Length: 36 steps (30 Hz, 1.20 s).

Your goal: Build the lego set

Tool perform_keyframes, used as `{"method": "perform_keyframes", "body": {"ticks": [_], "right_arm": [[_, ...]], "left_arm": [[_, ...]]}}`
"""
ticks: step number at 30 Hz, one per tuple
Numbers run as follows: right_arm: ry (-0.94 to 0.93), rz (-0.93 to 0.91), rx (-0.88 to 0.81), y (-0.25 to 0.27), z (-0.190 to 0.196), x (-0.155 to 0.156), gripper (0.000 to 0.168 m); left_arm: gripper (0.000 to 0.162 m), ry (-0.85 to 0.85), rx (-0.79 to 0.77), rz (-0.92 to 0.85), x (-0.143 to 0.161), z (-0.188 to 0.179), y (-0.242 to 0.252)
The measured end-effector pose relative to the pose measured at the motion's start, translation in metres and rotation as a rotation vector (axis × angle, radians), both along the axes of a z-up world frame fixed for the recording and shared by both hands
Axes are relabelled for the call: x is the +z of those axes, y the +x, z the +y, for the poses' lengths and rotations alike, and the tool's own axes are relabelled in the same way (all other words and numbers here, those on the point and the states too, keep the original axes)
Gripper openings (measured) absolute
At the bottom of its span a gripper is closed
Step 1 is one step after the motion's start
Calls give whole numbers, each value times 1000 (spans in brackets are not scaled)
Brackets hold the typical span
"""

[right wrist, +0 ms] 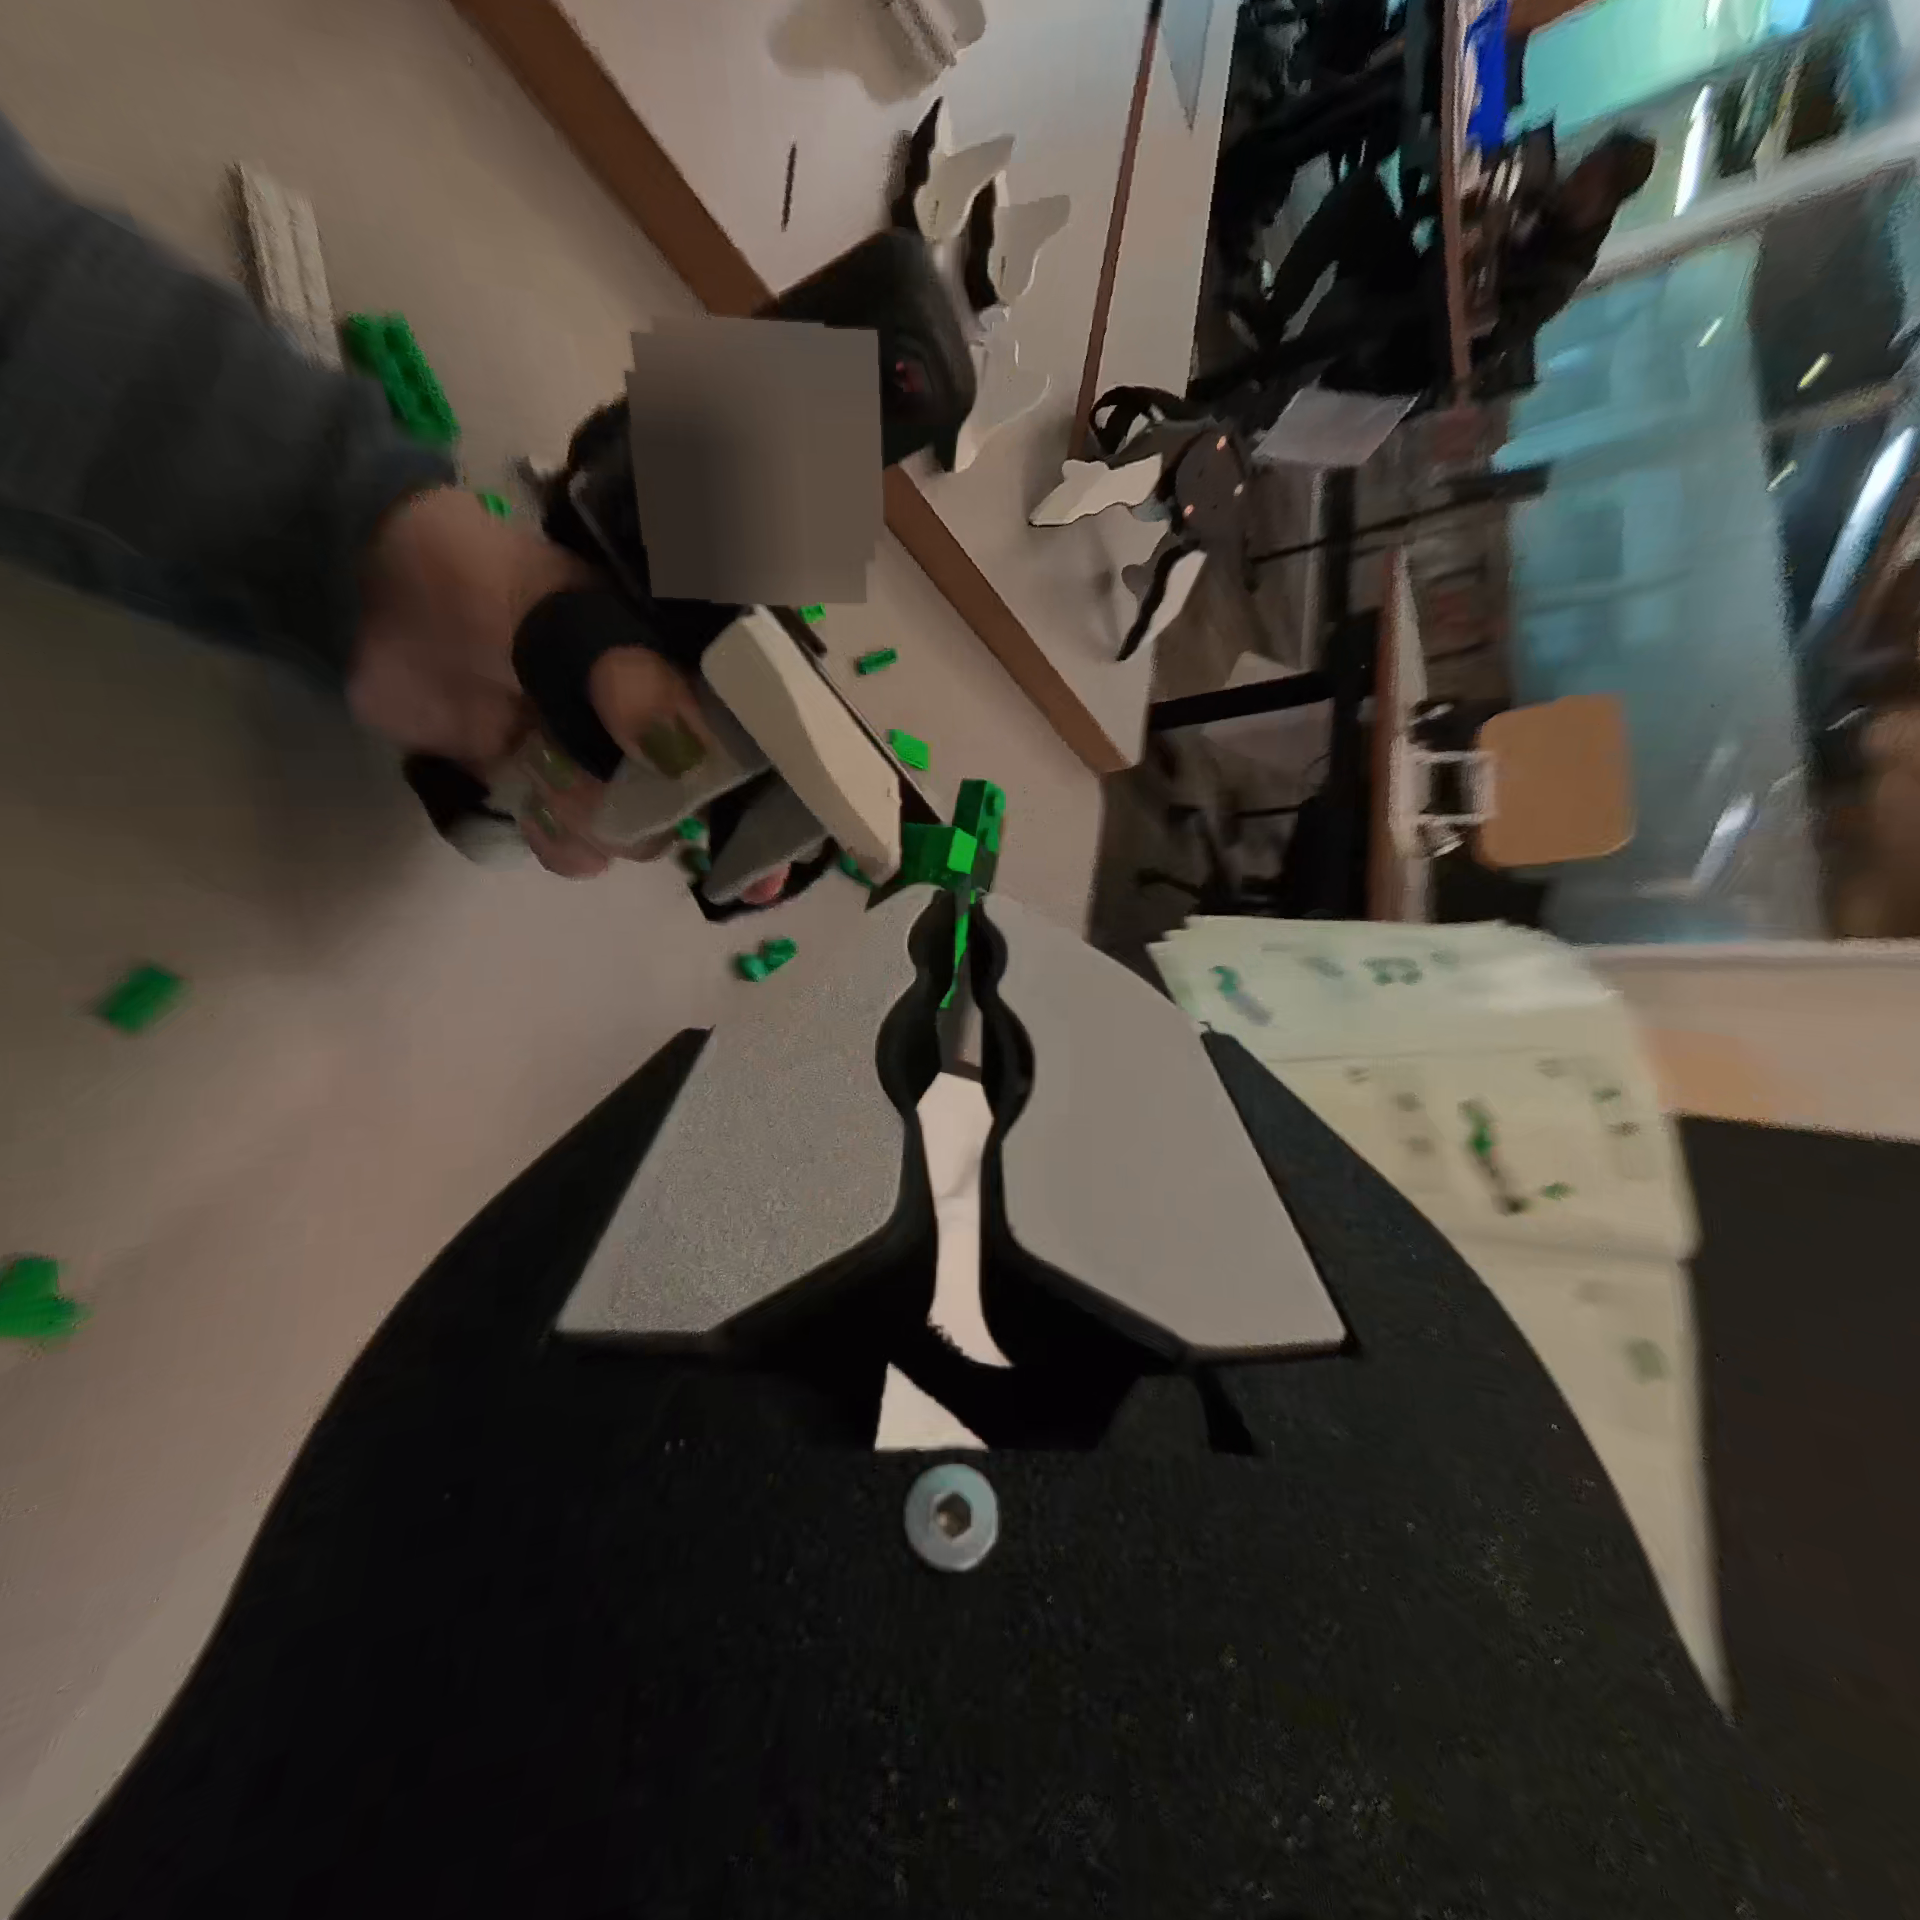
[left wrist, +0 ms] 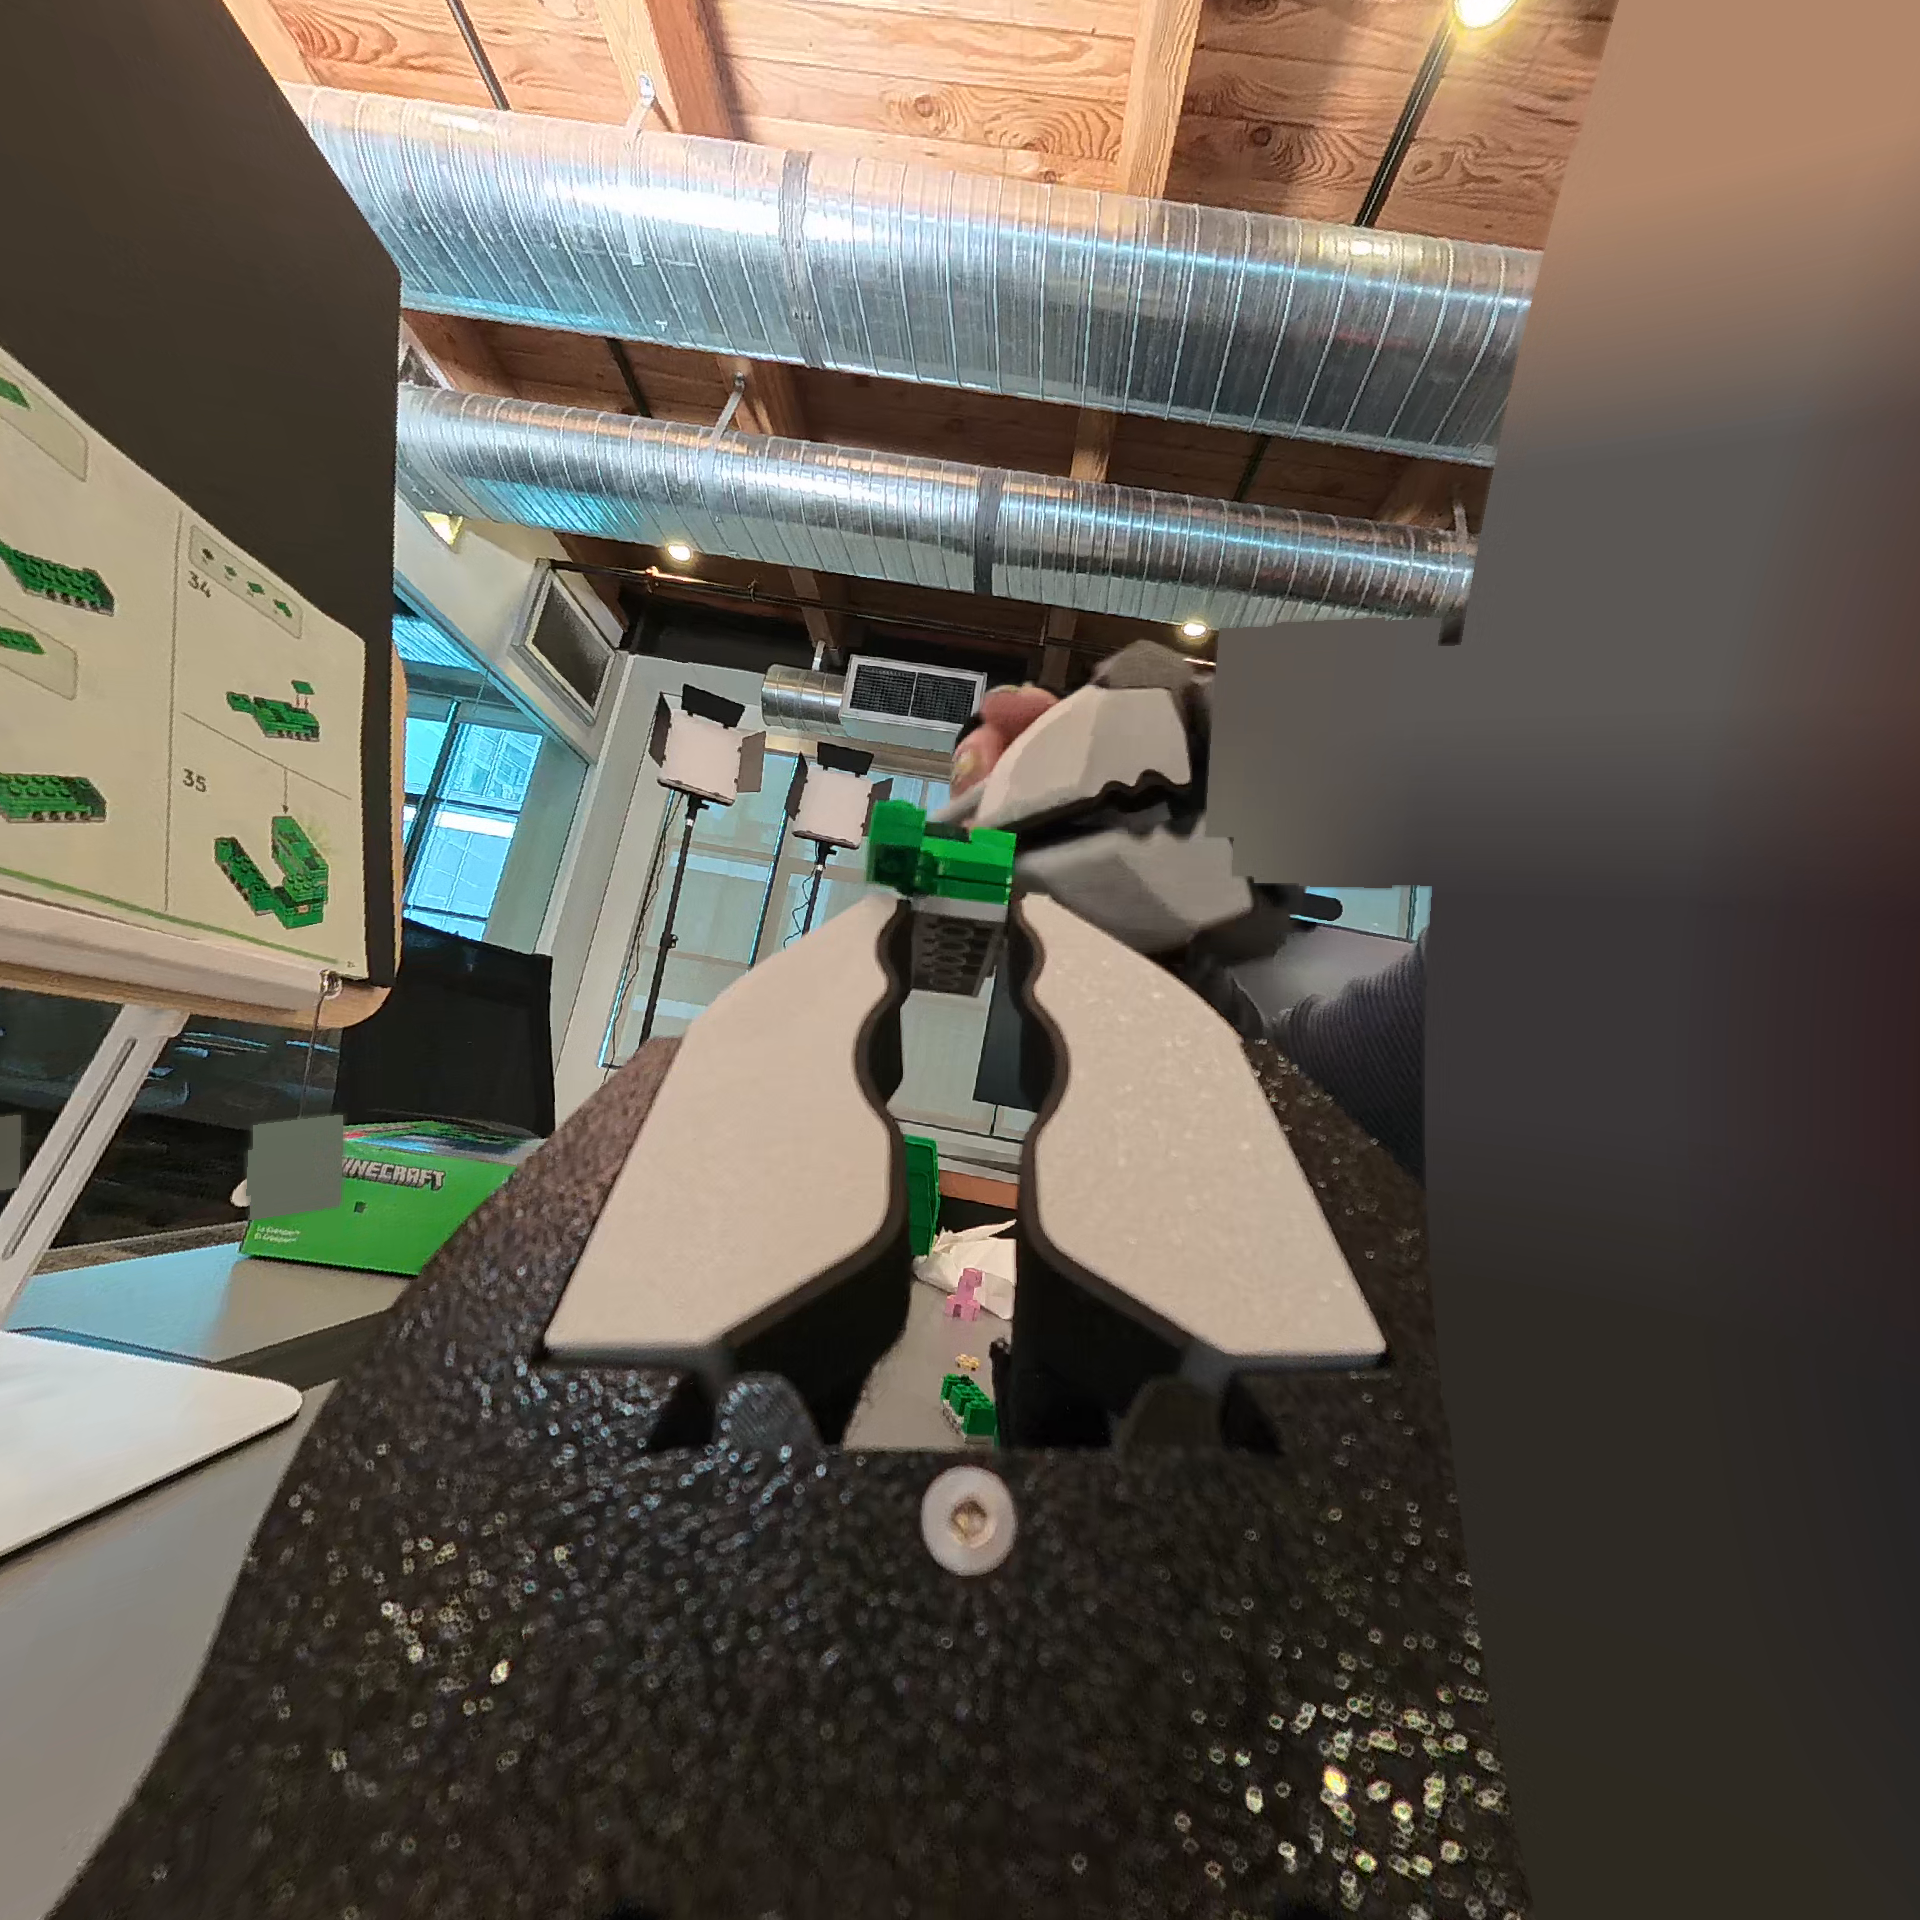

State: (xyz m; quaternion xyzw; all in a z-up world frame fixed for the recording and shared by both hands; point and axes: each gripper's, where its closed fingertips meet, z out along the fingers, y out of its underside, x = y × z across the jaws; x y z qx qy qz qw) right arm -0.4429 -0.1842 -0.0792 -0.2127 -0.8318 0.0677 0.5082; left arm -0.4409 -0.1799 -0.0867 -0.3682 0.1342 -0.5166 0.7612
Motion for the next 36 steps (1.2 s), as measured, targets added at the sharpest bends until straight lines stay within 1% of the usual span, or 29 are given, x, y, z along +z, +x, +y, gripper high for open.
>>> {"method": "perform_keyframes", "body": {"ticks": [3, 6, 9, 11, 18, 22, 26, 32, 36], "right_arm": [[-326, -23, -103, 1, 1, 8, 0], [-563, -75, -167, 4, 2, 11, 5], [-710, -157, -226, 7, 1, 5, 11], [-752, -177, -252, 7, 2, 2, 11], [-749, -204, -276, 9, 4, -5, 12], [-726, -209, -269, 10, 3, -6, 8], [-659, -197, -250, 10, 5, -5, 0], [-574, -236, -205, 13, 3, -8, 0], [-485, -238, -171, 13, 3, -8, 0]], "left_arm": [[17, 7, 2, 6, 0, -1, 1], [17, 10, 8, 18, 0, -1, 2], [17, 11, 26, 47, -1, 0, 5], [17, 12, 32, 61, -1, 0, 7], [17, 11, 33, 79, -2, 0, 9], [17, 8, 34, 79, -3, 1, 9], [17, 8, 24, 77, -2, 0, 10], [17, 3, -3, 78, -3, 0, 12], [17, -4, -20, 75, -3, 0, 13]]}}
